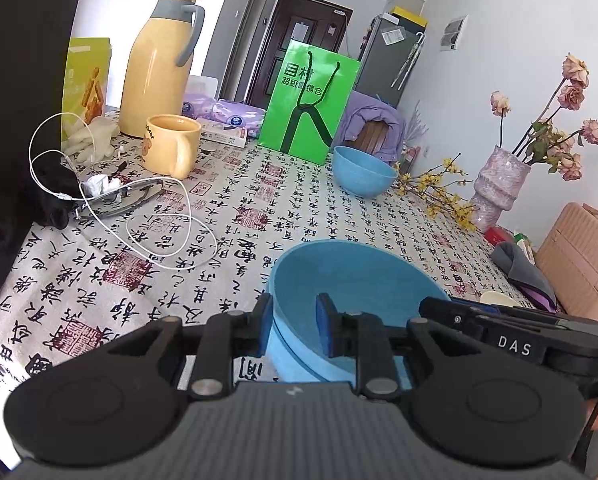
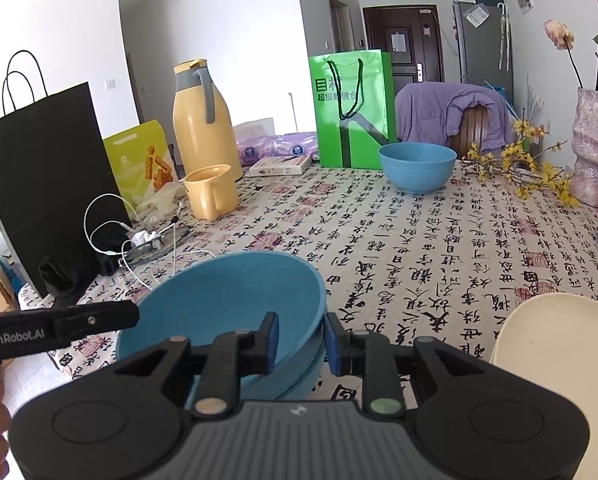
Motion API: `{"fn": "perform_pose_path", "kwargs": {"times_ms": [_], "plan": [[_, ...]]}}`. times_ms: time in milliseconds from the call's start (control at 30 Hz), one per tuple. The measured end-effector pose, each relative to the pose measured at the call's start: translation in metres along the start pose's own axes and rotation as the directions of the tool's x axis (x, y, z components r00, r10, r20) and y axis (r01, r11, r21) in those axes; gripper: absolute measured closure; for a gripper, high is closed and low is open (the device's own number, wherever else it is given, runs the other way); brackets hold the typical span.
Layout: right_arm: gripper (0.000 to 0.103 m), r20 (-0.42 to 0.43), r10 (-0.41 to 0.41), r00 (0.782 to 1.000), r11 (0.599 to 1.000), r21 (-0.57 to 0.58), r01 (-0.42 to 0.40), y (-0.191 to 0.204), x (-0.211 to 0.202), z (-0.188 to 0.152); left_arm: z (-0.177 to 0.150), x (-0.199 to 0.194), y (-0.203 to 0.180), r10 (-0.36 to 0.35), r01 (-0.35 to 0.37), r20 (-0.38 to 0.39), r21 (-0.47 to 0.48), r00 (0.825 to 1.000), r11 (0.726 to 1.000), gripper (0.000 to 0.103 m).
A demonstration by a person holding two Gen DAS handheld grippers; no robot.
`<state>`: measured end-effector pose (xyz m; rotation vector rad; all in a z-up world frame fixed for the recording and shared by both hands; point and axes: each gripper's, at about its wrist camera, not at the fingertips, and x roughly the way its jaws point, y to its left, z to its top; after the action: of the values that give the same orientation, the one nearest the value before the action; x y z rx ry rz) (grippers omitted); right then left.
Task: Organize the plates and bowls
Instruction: 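Lower the blue bowls into the blue bowl and open both grippers, then move both grippers toward the last blue bowl by the green bag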
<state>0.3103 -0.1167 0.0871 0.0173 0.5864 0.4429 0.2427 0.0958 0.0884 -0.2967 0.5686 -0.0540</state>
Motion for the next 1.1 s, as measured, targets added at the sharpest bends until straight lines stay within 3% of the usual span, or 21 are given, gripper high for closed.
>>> {"fn": "perform_pose_path", "kwargs": {"times_ms": [167,300,367,500,567,733,900,1100], "plan": [[0.067,0.006,0.004,1.000,1.000,0.002,-0.004,-0.001,-0.004,-0.002,0.000,-0.006,-0.002,0.007,-0.007,0.018,0.005,1.000,1.000,0.077],[0.065,0.025,0.003,1.000,1.000,0.008,-0.003,-0.001,-0.013,-0.003,-0.001,-0.014,-0.005,0.013,-0.013,0.029,0.015,0.999,1.000,0.074],[0.063,0.039,0.003,0.999,1.000,0.009,-0.004,-0.001,-0.019,-0.004,-0.003,-0.019,-0.011,0.008,-0.010,0.046,0.042,0.999,0.999,0.064],[0.054,0.067,-0.003,0.998,1.000,-0.003,0.004,-0.002,-0.036,-0.013,-0.015,-0.036,-0.033,-0.018,0.003,0.111,0.134,0.994,0.991,0.059],[0.049,0.081,-0.010,0.997,1.000,-0.010,0.011,-0.002,-0.045,-0.019,-0.023,-0.045,-0.047,-0.050,0.024,0.135,0.190,0.990,0.981,0.048],[0.042,0.111,-0.023,0.994,1.000,0.005,0.022,-0.012,-0.074,-0.041,-0.052,-0.065,-0.073,-0.129,0.091,0.125,0.274,0.984,0.957,0.033],[0.039,0.104,-0.045,0.994,0.999,0.024,0.042,-0.028,-0.096,-0.067,-0.084,-0.076,-0.089,-0.106,0.064,0.123,0.308,0.987,0.949,0.021],[0.031,0.149,-0.135,0.980,0.990,-0.004,0.138,-0.037,-0.115,-0.094,-0.107,-0.073,-0.098,-0.049,0.009,0.113,0.332,0.992,0.943,0.015]]}}
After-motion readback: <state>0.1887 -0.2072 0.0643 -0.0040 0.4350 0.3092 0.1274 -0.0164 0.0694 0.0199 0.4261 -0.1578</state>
